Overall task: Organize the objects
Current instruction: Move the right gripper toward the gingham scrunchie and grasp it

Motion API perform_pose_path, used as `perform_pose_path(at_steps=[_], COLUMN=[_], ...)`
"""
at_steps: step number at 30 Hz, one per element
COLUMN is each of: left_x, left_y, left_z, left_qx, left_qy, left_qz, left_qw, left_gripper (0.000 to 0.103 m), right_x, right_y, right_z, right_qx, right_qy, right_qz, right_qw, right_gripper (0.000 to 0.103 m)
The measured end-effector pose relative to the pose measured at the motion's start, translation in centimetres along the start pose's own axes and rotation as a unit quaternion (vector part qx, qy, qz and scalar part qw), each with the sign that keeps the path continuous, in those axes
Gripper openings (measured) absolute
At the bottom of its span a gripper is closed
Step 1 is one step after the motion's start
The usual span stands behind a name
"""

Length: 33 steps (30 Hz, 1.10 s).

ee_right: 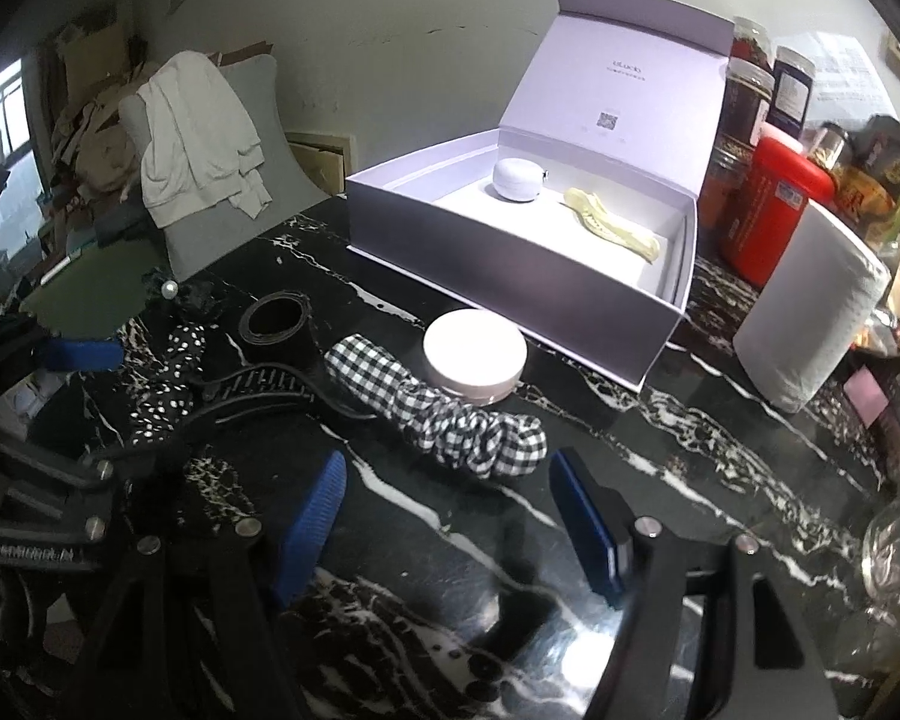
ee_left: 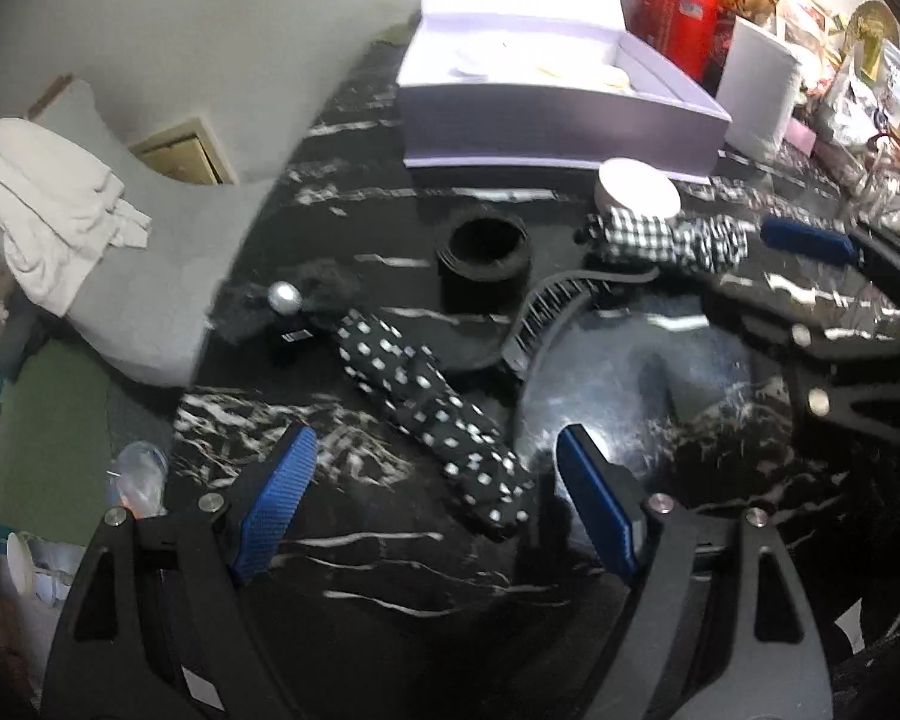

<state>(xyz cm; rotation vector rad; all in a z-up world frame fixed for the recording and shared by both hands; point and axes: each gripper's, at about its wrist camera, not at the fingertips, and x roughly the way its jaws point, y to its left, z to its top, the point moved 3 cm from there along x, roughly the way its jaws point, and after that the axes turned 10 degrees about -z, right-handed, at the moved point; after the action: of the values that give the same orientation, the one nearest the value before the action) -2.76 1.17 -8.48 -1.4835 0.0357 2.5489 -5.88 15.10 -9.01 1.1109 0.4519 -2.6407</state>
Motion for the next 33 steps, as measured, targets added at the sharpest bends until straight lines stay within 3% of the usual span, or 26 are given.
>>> perform_pose_path(at_steps=[8,15,18,20,23,28,33], left_x=[0.8,1.0,1.1,1.1,1.1,1.0,0.2], left_y=[0.1,0.9,0.9,0.8,0.6,1.0,1.0], left_z=[-0.2,0.3,0.3,0.4,0.2,-0.2,-0.8], left_qx=[-0.007,-0.015,-0.015,-0.014,-0.012,-0.029,-0.018], left_qy=[0.011,0.005,0.001,-0.001,0.0,0.004,-0.007], left_qz=[-0.006,0.007,0.008,0.007,-0.008,-0.034,-0.041], left_qw=[0.9999,0.9999,0.9999,0.9999,0.9999,0.999,0.999], left_gripper=[0.081,0.081,0.082,0.082,0.081,0.079,0.055], right_x=[1.3,3.0,3.5,3.7,3.6,2.8,1.6], right_y=[0.0,0.5,0.3,0.2,0.3,0.6,1.1], right_z=[1.3,1.4,1.2,0.9,0.5,-0.1,-1.1], right_qx=[-0.027,-0.039,-0.035,-0.034,-0.031,-0.024,-0.016], right_qy=[-0.012,0.016,0.026,0.037,0.049,0.059,0.068], right_qz=[0.001,0.019,0.018,0.022,0.036,0.048,0.051], right_qw=[1.0,0.999,0.999,0.999,0.998,0.997,0.996], right_gripper=[0.072,0.071,0.061,0.039,0.025,0.024,0.024])
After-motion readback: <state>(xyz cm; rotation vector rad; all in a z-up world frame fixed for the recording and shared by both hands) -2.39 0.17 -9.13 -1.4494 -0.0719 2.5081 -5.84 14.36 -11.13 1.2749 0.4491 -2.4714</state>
